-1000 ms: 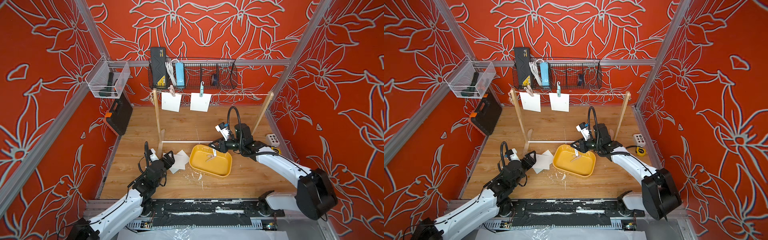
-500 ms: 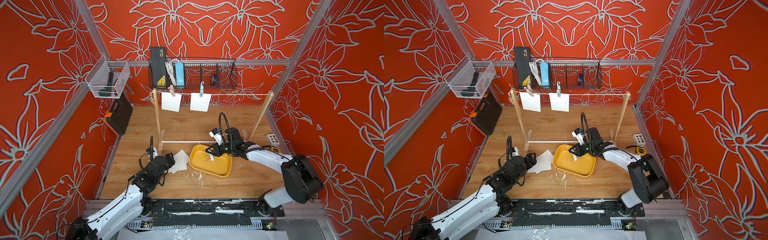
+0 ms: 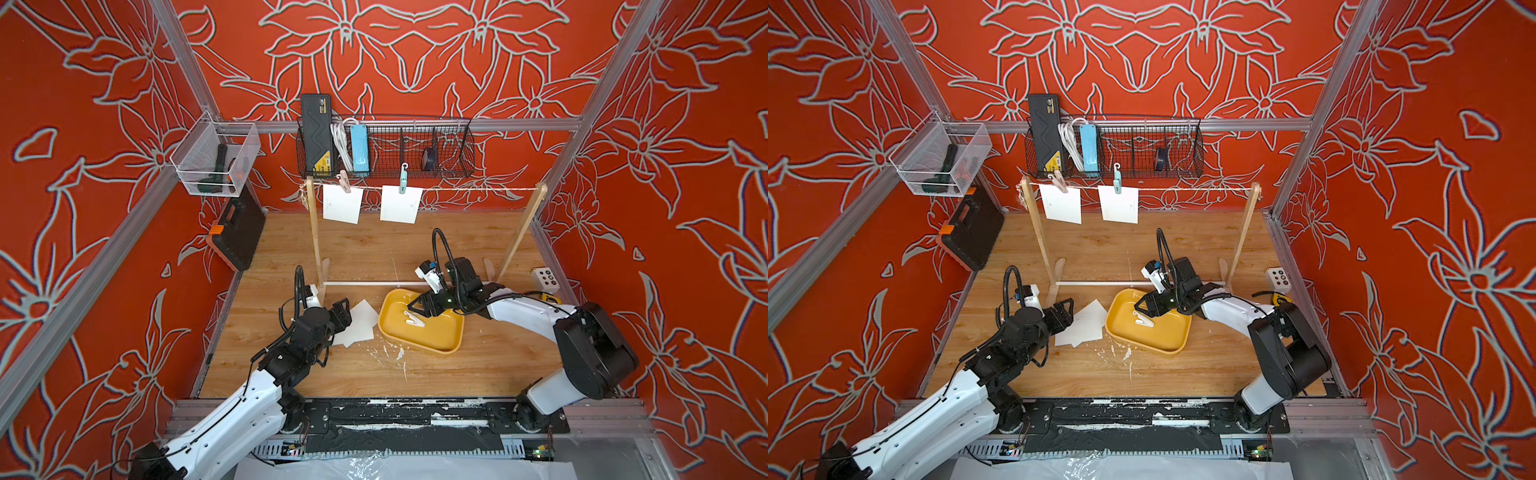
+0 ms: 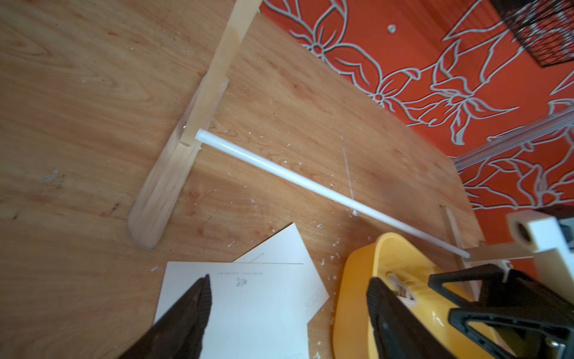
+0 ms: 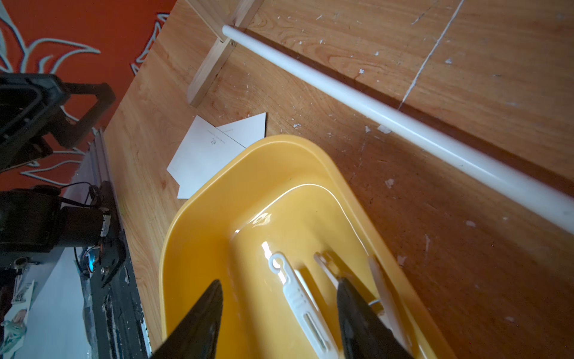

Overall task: Remove the postcards from the strings
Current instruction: Place the postcard on the postcard, then pinch the postcard on the clothesline.

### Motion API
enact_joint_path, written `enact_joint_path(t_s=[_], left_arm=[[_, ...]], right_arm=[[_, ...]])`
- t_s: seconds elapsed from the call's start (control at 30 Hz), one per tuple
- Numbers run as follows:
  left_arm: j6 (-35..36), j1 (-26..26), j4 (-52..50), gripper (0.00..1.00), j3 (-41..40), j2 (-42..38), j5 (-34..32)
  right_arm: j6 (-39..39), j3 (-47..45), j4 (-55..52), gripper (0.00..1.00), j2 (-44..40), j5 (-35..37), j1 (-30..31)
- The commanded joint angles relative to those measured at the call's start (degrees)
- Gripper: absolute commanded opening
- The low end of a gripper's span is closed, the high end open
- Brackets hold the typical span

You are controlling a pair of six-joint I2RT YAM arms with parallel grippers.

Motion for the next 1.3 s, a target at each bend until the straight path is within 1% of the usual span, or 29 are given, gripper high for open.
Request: enact_joint_path(t_s=[0.0,0.07,0.13,0.2,0.23,0.3,0.33,0.37,0.4,0.47,0.53,0.57,0.6,0.67,0.73,0.8,0.87,0.93,1.03,1.13,1.27], left_arm=[[4.5,0.4,6.4,0.73,-1.0,-2.7,2.2],[4.7,0.4,9.5,0.73,-2.0,-4.6,3.1],[4.5,0.4,13.3,0.72,-2.9,-5.5,5.5],[3.4,0.4,17.0,0.76,-3.0,-4.8,8.6],[3.2,0.4,18.8,0.79,-2.9,-3.9,10.5],[2.6,0.4,22.2,0.81,-2.3,-1.5,14.2],[1.7,0.4,24.2,0.82,-2.1,-0.1,15.9],[1.2,0.4,27.0,0.85,-2.1,1.5,17.9],[0.1,0.4,29.4,0.87,-2.0,2.6,18.8],[-1.3,0.4,36.1,0.90,-2.2,5.8,21.5],[-3.1,0.4,40.7,0.93,-1.6,9.1,21.8],[-3.5,0.4,43.5,0.93,-1.1,11.1,22.6],[-3.5,0.4,46.4,0.92,-0.7,12.8,23.7],[-5.3,0.1,51.5,0.89,0.9,17.4,25.0],[-6.1,-1.3,57.3,0.88,1.4,21.6,23.0],[-4.3,-3.5,61.9,0.88,2.5,24.8,19.6],[-2.9,-5.8,65.0,0.90,4.7,28.4,16.5],[-3.8,-7.2,70.4,0.91,5.8,32.7,14.4],[-7.3,-7.2,81.5,0.92,7.7,41.0,15.1],[-9.0,-7.8,91.0,0.92,10.4,48.5,14.1],[-9.0,-8.0,97.3,0.92,15.8,56.6,13.4]], right_arm=[[-1.2,1.7,-2.3,0.60,-4.2,1.4,0.5],[-1.1,1.4,-3.0,0.61,-6.9,1.7,0.6],[-1.2,1.2,-4.6,0.61,-10.3,2.1,0.6],[-1.6,1.2,-6.5,0.62,-13.8,2.6,0.7],[-1.8,1.2,-7.6,0.63,-15.8,2.9,0.7],[-2.0,1.6,-9.9,0.67,-19.5,4.2,0.8],[-2.1,1.9,-11.3,0.70,-21.5,4.9,0.7],[-2.0,2.3,-12.5,0.75,-23.5,5.7,0.7],[-2.0,2.4,-13.5,0.77,-25.4,6.4,0.8],[-1.9,3.0,-15.4,0.82,-29.2,8.4,0.8],[-2.0,3.9,-17.3,0.86,-31.9,9.1,0.7],[-2.1,4.6,-18.3,0.94,-32.7,9.1,0.7],[-2.3,5.2,-19.1,0.98,-33.1,9.0,0.7],[-2.1,6.1,-19.8,0.98,-34.3,8.3,0.8],[-1.5,6.1,-19.0,0.98,-35.9,8.3,0.7],[-1.3,6.2,-18.8,0.98,-37.2,8.4,0.7],[-1.4,6.7,-19.2,0.98,-37.8,8.1,0.6],[-1.5,7.0,-19.5,0.98,-38.4,7.8,0.6],[-1.7,7.3,-19.6,0.97,-39.1,7.6,0.6],[-2.0,7.4,-19.7,0.97,-39.8,7.2,0.6],[-2.7,7.5,-19.9,0.97,-40.3,6.3,0.6]])
